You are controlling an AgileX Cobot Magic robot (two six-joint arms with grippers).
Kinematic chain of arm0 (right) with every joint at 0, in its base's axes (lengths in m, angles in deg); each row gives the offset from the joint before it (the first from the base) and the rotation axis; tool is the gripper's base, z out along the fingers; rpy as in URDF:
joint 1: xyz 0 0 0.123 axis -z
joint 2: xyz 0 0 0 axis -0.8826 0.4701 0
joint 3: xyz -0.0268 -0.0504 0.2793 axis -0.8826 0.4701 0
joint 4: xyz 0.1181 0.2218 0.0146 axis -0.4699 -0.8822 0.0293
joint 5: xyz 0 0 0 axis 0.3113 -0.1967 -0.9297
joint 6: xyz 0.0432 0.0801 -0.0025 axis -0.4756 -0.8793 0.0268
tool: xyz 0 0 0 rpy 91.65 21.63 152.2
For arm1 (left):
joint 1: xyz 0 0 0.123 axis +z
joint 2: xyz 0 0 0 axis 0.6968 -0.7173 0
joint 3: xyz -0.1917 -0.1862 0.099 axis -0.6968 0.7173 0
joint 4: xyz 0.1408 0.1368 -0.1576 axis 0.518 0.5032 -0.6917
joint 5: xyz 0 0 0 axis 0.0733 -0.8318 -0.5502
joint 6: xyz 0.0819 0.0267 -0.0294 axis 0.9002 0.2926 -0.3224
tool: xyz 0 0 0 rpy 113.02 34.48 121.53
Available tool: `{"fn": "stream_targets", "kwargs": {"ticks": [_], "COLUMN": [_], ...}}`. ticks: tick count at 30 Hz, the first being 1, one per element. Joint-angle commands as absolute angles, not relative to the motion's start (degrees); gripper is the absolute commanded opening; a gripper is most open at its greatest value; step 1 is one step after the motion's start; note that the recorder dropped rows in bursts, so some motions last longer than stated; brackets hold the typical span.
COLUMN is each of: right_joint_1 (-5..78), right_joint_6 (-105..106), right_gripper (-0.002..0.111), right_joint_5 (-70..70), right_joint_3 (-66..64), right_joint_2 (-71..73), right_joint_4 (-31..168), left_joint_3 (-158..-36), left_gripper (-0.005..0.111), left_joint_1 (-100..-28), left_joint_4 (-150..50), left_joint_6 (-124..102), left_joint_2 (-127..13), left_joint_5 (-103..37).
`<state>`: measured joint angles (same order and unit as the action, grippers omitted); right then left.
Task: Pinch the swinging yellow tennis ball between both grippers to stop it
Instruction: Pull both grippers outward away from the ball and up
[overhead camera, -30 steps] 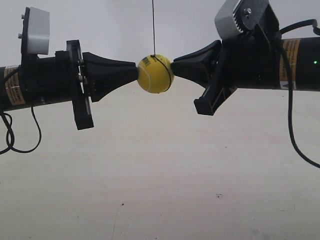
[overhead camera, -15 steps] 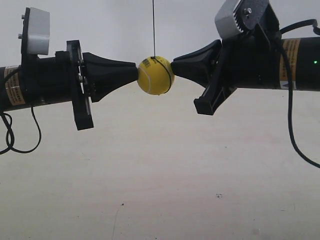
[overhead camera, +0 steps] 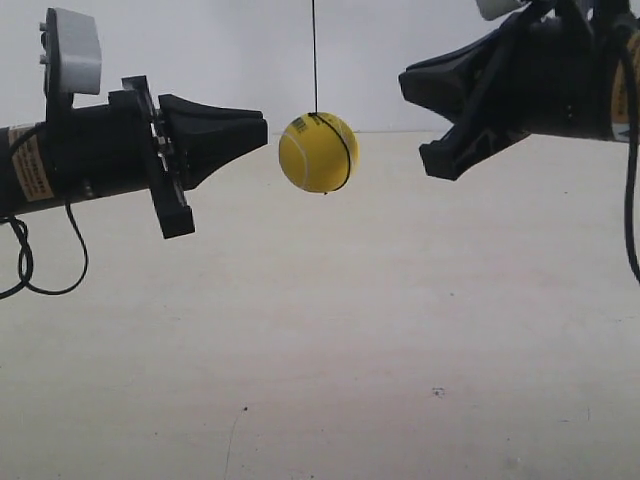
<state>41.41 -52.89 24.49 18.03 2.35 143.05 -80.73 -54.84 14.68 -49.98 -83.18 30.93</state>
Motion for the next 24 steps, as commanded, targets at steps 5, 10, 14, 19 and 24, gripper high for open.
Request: {"fn": "stream_targets", "kwargs": {"ticks": [5, 10, 14, 19, 24], "right_joint_1": [41.42, 41.42, 41.42, 41.42, 41.42], "right_joint_6": [-56.36, -57.9, -58.4, -59.79, -59.79], "right_gripper": [0.0, 0.0, 0.0, 0.0, 0.0], "right_joint_5": [17.34, 14.05, 13.03, 13.03, 13.03], "right_joint_3": [18.69, 18.81, 18.81, 19.05, 20.73], "right_joint_2": [-3.48, -4.31, -4.31, -6.22, -10.68], "right_joint_4": [142.62, 142.62, 142.53, 142.53, 142.53], "left_joint_3": [-80.97, -80.65, -78.99, -76.92, -74.85], "left_gripper": [0.005, 0.005, 0.005, 0.005, 0.005], "left_joint_1": [-54.67, -54.67, -54.67, -54.67, -54.67], "left_joint_4": [10.12, 10.12, 8.03, 6.44, 6.29], "left_joint_6": [-61.21, -66.71, -68.06, -68.06, -68.06], "left_joint_2": [-72.56, -65.92, -60.92, -54.08, -47.39], "left_joint_5": [6.06, -3.35, -7.0, -7.87, -7.87]}}
